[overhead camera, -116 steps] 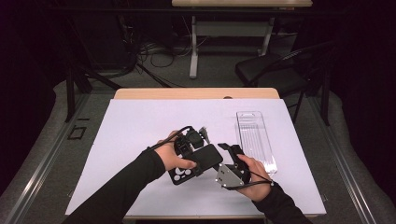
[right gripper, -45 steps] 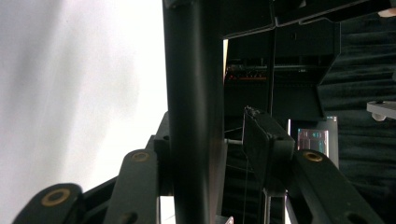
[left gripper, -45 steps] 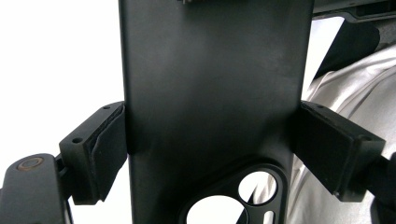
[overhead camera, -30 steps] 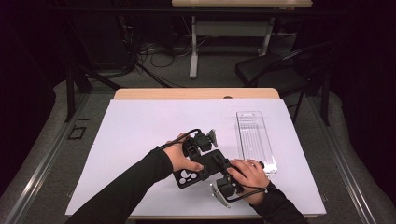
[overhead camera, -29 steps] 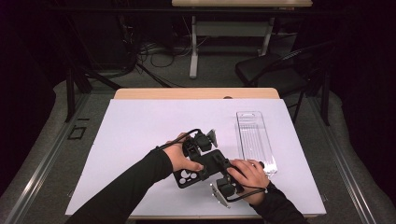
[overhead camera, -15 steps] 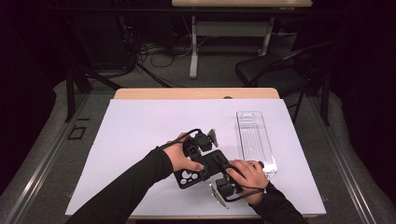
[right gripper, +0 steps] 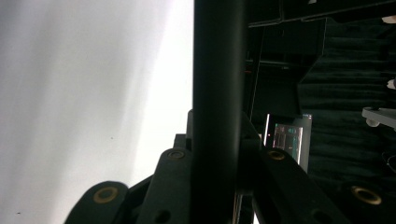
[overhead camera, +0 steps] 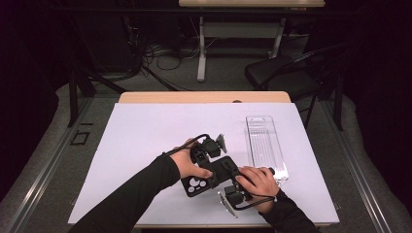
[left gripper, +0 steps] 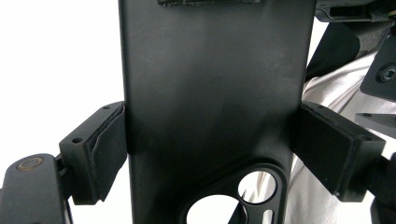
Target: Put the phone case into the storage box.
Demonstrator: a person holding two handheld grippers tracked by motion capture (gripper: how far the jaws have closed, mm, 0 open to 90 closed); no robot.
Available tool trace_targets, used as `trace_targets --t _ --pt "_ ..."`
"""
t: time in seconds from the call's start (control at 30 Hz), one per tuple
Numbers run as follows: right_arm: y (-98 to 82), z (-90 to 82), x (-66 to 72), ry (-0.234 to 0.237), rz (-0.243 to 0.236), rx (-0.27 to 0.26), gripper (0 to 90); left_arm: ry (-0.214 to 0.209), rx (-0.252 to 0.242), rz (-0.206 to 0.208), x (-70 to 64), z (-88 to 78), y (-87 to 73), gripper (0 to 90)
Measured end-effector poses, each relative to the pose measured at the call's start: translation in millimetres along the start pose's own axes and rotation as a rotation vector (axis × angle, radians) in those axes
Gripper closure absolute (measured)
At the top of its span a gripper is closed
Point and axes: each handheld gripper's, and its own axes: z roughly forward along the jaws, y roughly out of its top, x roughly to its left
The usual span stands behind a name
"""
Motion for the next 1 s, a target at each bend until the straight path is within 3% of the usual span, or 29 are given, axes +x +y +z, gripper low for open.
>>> trace_targets --t 1.0 --pt "0.5 -1.2 0.1 -0.017 0.014 0.009 88.0 -0.027 -0.011 -0.009 1.9 -0.7 -1.0 13.7"
